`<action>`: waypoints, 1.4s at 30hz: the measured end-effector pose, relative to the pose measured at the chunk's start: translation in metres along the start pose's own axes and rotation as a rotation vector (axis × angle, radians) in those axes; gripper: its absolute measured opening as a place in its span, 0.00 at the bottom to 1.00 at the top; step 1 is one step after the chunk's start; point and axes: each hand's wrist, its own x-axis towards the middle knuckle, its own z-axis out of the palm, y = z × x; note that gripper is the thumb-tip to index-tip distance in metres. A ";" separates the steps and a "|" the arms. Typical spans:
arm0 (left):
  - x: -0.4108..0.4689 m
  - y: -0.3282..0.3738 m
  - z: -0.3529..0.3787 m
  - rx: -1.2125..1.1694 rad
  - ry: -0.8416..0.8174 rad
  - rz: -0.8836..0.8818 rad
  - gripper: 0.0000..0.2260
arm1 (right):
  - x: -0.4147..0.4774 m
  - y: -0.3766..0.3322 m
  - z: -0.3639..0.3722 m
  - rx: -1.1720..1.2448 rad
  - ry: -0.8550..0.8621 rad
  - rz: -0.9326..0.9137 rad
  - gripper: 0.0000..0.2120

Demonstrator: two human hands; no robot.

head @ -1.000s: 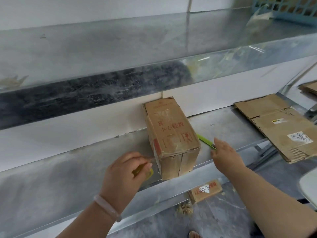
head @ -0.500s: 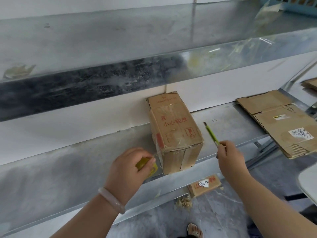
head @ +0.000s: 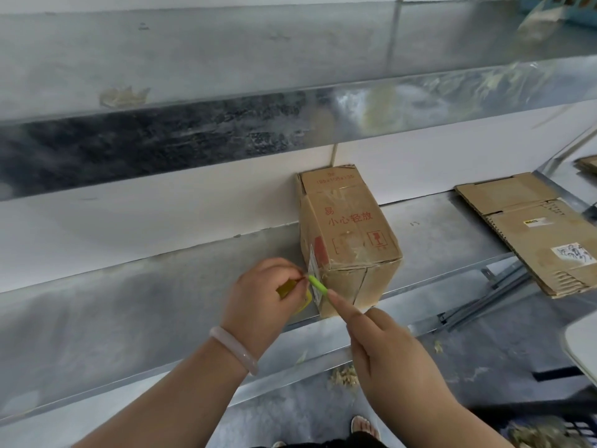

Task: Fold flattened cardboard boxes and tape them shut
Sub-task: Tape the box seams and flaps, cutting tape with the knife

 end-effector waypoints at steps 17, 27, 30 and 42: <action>-0.001 0.012 0.005 -0.082 0.033 -0.028 0.02 | 0.001 -0.003 -0.011 0.038 0.006 0.121 0.22; 0.000 0.017 0.004 -0.049 0.010 -0.040 0.03 | -0.006 -0.006 -0.013 0.002 0.061 0.071 0.28; 0.001 0.017 0.005 -0.038 0.011 -0.046 0.03 | -0.008 -0.004 -0.015 -0.019 0.063 0.044 0.32; -0.001 0.017 0.008 -0.049 -0.006 -0.031 0.02 | -0.006 -0.006 -0.007 -0.018 0.006 0.032 0.39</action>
